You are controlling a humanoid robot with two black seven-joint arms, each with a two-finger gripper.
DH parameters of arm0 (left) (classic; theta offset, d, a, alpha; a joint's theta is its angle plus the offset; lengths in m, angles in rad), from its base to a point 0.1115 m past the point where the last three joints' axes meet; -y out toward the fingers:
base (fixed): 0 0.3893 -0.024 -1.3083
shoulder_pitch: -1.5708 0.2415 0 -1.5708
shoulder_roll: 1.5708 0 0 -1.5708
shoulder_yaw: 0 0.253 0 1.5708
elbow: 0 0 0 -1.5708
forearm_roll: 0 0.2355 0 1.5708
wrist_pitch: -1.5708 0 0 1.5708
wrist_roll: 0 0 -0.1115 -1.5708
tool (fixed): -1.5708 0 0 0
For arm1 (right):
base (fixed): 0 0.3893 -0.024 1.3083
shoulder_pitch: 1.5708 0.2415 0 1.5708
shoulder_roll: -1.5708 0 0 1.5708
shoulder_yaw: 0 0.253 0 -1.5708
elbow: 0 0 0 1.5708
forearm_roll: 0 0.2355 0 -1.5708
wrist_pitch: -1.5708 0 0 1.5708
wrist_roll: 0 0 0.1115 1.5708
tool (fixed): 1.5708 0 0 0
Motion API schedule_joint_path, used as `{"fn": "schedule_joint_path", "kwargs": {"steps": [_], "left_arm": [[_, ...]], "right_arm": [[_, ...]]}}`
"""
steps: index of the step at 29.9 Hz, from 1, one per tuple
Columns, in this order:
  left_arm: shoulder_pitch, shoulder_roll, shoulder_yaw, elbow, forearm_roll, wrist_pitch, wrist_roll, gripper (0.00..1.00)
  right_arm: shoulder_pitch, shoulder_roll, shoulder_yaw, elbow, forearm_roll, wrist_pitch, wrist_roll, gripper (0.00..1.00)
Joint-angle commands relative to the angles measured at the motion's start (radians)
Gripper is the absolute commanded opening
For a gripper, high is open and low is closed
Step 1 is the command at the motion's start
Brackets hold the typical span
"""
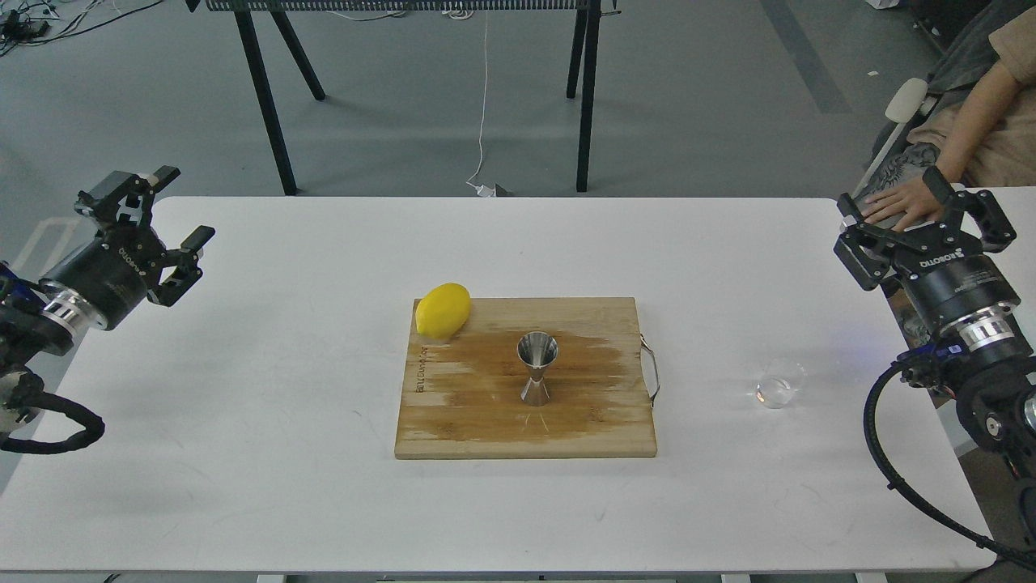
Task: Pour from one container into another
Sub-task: 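Reach the right gripper to the small clear glass and grasp it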
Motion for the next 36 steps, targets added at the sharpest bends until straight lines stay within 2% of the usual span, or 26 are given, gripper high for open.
{"fn": "schedule_joint_path", "kwargs": {"steps": [1,3,8,10,13,22,36], "left_arm": [[0.007,-0.02,0.0,0.0,0.002,0.0,0.0,0.9],[0.01,-0.026,0.002,0.0,0.002,0.0,0.0,0.9],[0.014,-0.04,0.0,0.0,0.002,0.0,0.0,0.9],[0.014,-0.038,0.002,0.0,0.002,0.0,0.0,0.9],[0.016,-0.038,0.0,0.0,0.004,0.0,0.0,0.9],[0.042,-0.052,0.003,0.001,0.007,0.0,0.0,0.9],[0.045,-0.058,0.011,0.003,0.005,0.0,0.0,0.9]], "right_arm": [[-0.095,-0.058,0.013,0.101,0.108,0.0,0.005,0.99],[-0.151,-0.08,0.039,0.163,0.13,0.0,0.005,0.99],[-0.293,-0.083,0.162,0.291,0.13,-0.316,0.006,0.99],[-0.328,-0.083,0.19,0.308,0.13,-0.416,0.006,0.99],[-0.371,-0.083,0.199,0.317,0.124,-0.501,0.006,0.99],[-0.422,-0.088,0.135,0.328,0.067,-0.564,0.006,0.99],[-0.382,-0.003,0.041,0.279,-0.051,-0.667,0.011,0.99]]}}
